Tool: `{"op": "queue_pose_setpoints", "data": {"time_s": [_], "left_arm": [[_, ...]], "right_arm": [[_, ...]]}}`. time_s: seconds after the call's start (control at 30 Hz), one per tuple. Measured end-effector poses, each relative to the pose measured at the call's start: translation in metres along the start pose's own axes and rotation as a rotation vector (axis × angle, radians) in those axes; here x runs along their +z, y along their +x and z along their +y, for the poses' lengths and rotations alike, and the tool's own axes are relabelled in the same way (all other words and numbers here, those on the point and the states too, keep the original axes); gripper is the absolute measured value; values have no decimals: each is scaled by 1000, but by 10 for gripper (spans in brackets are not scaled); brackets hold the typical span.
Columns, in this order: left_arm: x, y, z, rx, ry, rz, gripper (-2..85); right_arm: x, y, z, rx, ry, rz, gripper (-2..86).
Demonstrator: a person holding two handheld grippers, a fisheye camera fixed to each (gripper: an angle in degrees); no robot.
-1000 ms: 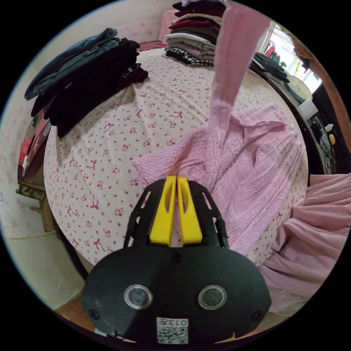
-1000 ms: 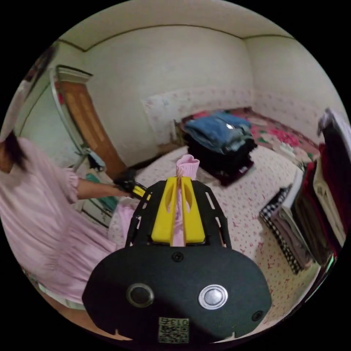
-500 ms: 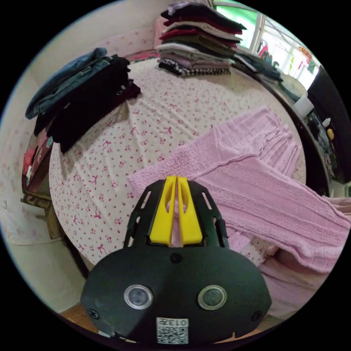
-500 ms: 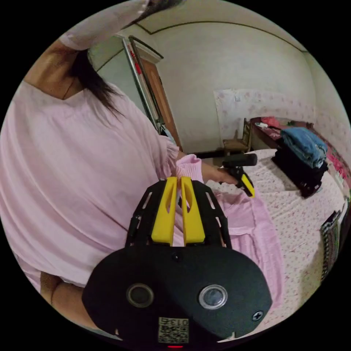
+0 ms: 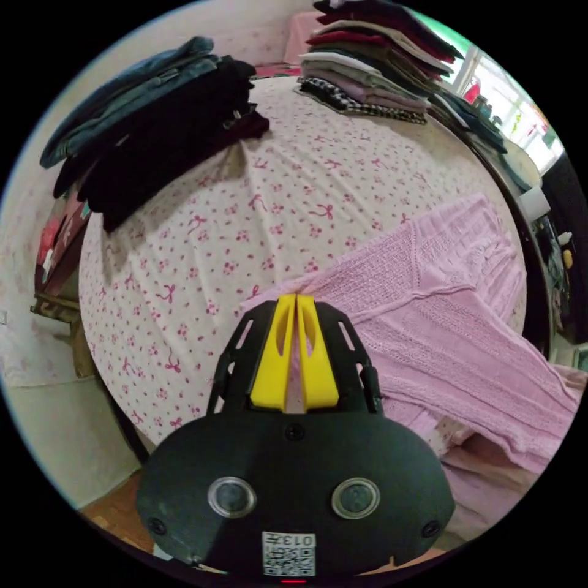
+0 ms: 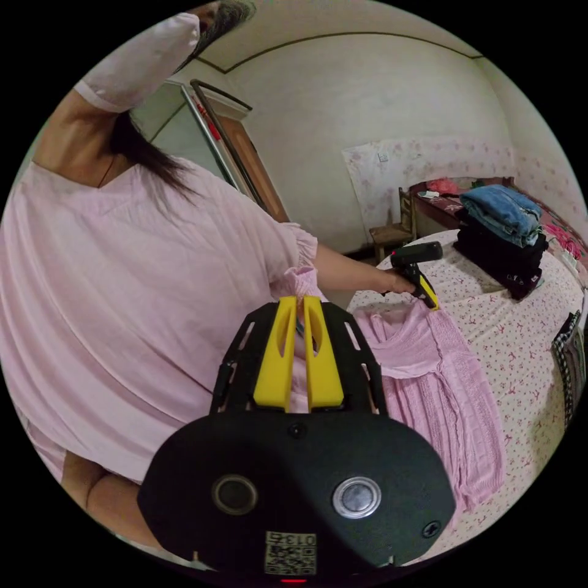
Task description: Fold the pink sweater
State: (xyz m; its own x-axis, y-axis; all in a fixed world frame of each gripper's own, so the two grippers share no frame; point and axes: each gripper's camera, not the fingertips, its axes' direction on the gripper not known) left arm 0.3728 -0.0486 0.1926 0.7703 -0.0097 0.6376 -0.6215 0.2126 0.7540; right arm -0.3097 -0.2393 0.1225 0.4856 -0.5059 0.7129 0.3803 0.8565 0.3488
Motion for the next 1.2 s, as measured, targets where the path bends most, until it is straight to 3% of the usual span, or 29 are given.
{"op": "queue_pose_setpoints", "data": {"time_s": [0.17,0.23,0.3,0.37,0.5,0.63,0.73,0.9,1.0,1.1,1.2], "left_arm": [[-10,-21,5,-134,34,61,-3],[-27,-13,6,-150,102,1,-3],[-50,3,6,-92,205,-22,-3],[-59,29,0,30,221,84,-3],[-40,69,-6,242,87,243,-3],[-31,77,-3,238,9,207,-3],[-42,67,-3,155,47,196,-3],[-66,67,-8,93,86,144,-2],[-77,80,-9,120,96,157,-1],[-80,98,-11,168,80,171,0],[-79,120,-15,232,40,118,-1]], "right_arm": [[-23,1,20,29,8,38,22],[-35,4,31,49,30,35,22],[-45,4,38,46,38,44,22],[-55,5,44,41,50,54,23],[-86,18,63,82,144,112,22],[-122,51,98,311,346,224,22],[-149,104,164,679,548,350,21],[-149,171,247,1054,497,592,19],[-139,205,281,1157,424,607,20],[-134,221,295,1168,400,564,20],[-140,213,281,993,417,619,19]]}}
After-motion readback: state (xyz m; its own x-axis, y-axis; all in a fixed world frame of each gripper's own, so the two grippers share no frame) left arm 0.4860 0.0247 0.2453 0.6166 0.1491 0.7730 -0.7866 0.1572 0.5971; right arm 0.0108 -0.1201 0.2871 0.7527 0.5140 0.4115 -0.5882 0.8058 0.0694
